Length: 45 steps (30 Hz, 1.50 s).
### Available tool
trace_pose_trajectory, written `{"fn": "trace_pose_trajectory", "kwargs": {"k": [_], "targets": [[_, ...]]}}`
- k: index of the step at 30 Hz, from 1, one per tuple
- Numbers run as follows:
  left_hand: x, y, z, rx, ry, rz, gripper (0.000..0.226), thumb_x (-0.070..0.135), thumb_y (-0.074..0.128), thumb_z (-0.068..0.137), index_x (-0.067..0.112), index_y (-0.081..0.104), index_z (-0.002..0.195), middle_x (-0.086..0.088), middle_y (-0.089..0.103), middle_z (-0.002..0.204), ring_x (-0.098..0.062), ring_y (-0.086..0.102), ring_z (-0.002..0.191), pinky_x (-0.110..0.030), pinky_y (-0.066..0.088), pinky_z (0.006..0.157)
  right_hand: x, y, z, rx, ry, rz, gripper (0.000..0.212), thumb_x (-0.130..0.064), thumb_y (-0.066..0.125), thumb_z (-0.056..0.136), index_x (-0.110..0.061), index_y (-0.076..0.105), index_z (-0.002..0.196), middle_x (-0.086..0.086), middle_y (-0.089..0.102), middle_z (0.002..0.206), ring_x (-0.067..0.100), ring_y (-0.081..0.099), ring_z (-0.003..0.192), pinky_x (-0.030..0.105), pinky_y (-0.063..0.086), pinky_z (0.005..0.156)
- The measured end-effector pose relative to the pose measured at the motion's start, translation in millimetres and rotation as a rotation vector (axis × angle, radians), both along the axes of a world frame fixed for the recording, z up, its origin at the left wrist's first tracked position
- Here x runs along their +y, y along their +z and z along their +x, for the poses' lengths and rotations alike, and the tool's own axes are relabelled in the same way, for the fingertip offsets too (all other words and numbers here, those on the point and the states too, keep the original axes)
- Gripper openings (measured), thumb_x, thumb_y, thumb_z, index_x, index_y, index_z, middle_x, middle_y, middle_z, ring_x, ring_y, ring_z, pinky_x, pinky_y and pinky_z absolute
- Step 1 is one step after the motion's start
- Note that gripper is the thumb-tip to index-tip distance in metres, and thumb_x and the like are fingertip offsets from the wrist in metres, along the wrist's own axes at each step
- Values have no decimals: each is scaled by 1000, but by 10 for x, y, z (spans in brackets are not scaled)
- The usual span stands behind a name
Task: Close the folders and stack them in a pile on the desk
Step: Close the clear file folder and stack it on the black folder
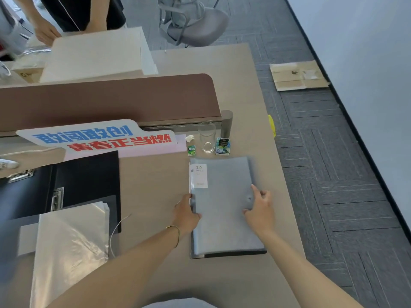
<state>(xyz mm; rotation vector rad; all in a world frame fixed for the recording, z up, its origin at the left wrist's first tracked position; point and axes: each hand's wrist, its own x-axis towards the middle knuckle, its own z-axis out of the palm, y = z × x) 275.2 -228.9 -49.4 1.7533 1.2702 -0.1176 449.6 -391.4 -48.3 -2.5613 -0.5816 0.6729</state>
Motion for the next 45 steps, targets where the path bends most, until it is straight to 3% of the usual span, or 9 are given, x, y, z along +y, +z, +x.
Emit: {"fn": "trace_pose_trajectory", "kwargs": {"k": [3, 6, 12, 19, 26, 28, 33, 39, 45], "targets": [[-40, -6, 42, 9, -5, 26, 62, 3, 75, 75, 17, 53, 131, -3, 64, 101, -22, 64, 94, -29, 52, 83, -56, -75, 24, 13, 9, -51, 92, -19, 81, 71, -26, 35, 150, 6, 39, 127, 25, 54, 106, 34, 49, 84], [-65, -43, 53, 12, 10, 68, 62, 4, 70, 75, 20, 53, 132, -6, 60, 110, -21, 56, 101, -34, 50, 94, -85, -127, 24, 4, 29, -74, 92, -24, 83, 72, -27, 35, 150, 7, 38, 130, 25, 50, 114, 36, 49, 89], [-57, -73, -31, 48, 10, 103, 60, 8, 66, 75, 25, 54, 131, -3, 57, 101, -18, 50, 97, -33, 49, 86, -106, -183, -34, -123, 177, -162, 82, -32, 79, 77, -30, 38, 149, 13, 27, 156, 32, 34, 135, 38, 41, 107], [-85, -68, -53, 28, 37, 48, 56, 4, 58, 78, 28, 53, 128, -3, 58, 107, -17, 55, 97, -14, 38, 65, -120, -185, -4, -123, 221, -132, 77, -36, 77, 79, -32, 41, 147, 10, 28, 158, 30, 37, 126, 38, 44, 102], [-55, -6, -40, 50, 33, 30, 62, 6, 60, 76, 26, 50, 133, 4, 54, 102, -23, 58, 105, -34, 50, 91, -117, -115, 13, -95, 263, -166, 77, -46, 70, 83, -31, 34, 149, 11, 22, 160, 31, 34, 131, 39, 43, 104], [-51, 52, -59, 36, 21, 36, 57, 9, 57, 80, 29, 49, 132, 4, 50, 98, -24, 59, 101, -39, 53, 90, -110, -91, -14, -96, 258, -158, 75, -50, 67, 85, -29, 35, 149, 13, 21, 160, 32, 33, 134, 41, 41, 107], [13, 233, -204, 33, -196, 257, 52, 14, 46, 89, 29, 40, 138, 3, 50, 108, -25, 52, 102, -37, 44, 78, -10, 8, -141, -148, 226, -8, 65, -53, 58, 89, -24, 43, 145, 13, 30, 157, 31, 31, 141, 45, 38, 110], [230, 403, -489, 67, -392, 563, 53, 19, 46, 93, 22, 40, 146, -3, 52, 134, -27, 50, 118, -40, 39, 99, 328, 238, -400, -231, 319, 101, 60, -46, 53, 93, -24, 38, 147, 9, 33, 157, 29, 32, 141, 43, 35, 111], [493, 539, -912, 108, -425, 744, 50, 26, 43, 94, 21, 41, 144, -6, 49, 138, -29, 47, 126, -46, 35, 110, 771, 452, -789, -284, 482, 159, 59, -41, 54, 93, -20, 39, 146, 10, 37, 155, 32, 31, 141, 47, 34, 114]]}}
